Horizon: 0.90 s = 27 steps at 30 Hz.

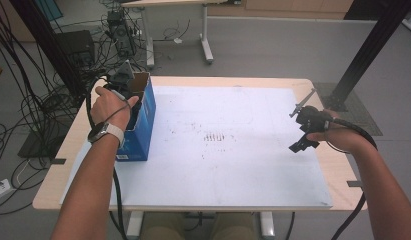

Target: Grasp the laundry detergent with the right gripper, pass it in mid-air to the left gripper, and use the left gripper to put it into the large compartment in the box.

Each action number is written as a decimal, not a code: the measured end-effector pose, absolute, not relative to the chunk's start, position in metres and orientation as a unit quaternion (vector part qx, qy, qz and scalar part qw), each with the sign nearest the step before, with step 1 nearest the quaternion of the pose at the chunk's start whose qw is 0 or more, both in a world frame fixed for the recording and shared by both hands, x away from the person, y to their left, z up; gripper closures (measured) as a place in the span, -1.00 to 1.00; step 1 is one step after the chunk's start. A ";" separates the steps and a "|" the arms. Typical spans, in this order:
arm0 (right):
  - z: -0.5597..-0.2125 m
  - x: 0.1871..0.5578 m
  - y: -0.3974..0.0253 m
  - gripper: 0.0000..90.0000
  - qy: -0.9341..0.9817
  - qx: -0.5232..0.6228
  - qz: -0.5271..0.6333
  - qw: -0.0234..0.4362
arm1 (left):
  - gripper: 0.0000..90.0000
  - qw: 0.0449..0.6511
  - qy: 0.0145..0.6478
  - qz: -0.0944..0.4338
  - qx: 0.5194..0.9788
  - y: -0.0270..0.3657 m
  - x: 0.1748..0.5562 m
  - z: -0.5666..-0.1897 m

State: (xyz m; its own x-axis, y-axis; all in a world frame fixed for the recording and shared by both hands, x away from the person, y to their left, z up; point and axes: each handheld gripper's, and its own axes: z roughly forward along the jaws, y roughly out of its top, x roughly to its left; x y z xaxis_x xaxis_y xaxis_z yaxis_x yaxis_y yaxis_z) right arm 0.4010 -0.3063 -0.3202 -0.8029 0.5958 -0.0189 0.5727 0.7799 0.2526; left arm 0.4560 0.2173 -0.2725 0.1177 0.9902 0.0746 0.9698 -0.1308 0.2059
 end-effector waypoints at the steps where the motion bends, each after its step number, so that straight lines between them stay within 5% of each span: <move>1: -0.320 0.401 -0.306 -0.85 0.942 0.309 0.118 0.048 | -0.17 0.052 0.656 0.096 0.747 0.217 0.456 -0.272; 27: -0.320 0.400 -0.309 -0.85 0.941 0.313 0.118 0.048 | -0.17 0.055 0.656 0.094 0.747 0.220 0.455 -0.273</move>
State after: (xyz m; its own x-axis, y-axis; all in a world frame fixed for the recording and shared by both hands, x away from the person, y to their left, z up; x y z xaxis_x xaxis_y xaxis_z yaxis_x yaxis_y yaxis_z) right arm 0.3997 -0.3092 -0.3201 -0.7998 0.6000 -0.0171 0.5771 0.7765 0.2528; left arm 0.4550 0.2197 -0.2726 0.1220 0.9903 0.0669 0.9695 -0.1333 0.2056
